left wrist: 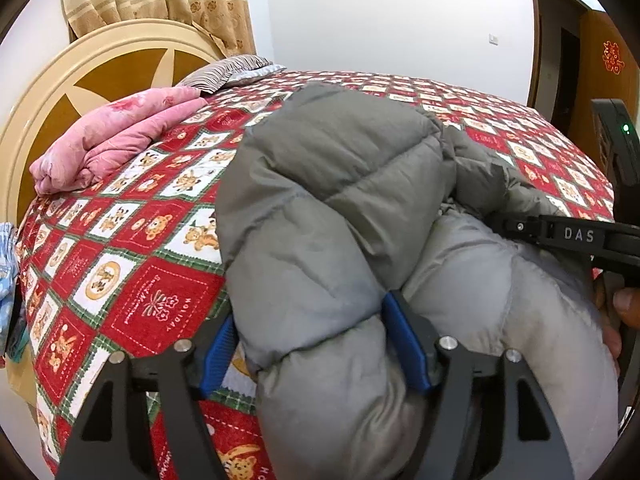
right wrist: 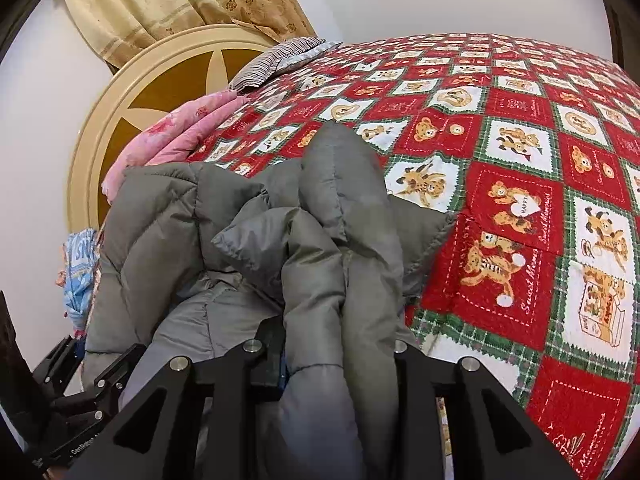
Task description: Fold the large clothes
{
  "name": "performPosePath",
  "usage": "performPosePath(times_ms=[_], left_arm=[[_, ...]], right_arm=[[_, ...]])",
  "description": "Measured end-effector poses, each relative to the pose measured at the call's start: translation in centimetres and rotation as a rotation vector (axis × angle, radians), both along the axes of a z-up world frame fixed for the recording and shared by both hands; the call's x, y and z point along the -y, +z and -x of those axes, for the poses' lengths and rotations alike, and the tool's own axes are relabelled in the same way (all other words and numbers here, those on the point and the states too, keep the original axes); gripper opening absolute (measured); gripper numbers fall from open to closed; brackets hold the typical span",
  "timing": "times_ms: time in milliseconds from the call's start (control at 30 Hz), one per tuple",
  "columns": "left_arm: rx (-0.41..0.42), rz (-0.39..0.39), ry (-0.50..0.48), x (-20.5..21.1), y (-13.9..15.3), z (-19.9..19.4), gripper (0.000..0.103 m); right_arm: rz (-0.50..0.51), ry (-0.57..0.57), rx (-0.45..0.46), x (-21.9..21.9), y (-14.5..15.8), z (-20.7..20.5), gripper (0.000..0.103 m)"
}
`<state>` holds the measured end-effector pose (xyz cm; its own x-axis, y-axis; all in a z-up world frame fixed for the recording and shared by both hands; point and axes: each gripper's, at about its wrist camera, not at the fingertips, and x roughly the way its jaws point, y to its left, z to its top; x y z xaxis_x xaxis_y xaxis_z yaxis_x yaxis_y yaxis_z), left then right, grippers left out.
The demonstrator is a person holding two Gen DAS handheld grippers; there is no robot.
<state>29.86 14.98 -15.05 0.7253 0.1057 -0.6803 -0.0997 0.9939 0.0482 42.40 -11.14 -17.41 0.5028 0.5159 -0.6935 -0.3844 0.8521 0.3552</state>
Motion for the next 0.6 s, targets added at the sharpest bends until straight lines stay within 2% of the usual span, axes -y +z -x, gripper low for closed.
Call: performPosePath(times_ms=[300, 600], left_arm=[[-0.008, 0.024, 0.023, -0.28, -0.54, -0.34, 0.079], [-0.012, 0.013, 0.039, -0.38, -0.41, -0.27, 0.081]], right_arm=[[0.033, -0.019, -0.012, -0.17, -0.59, -0.25, 0.033], [0.07, -0.029, -0.001, -0.5, -0.6, 0.03, 0.037]])
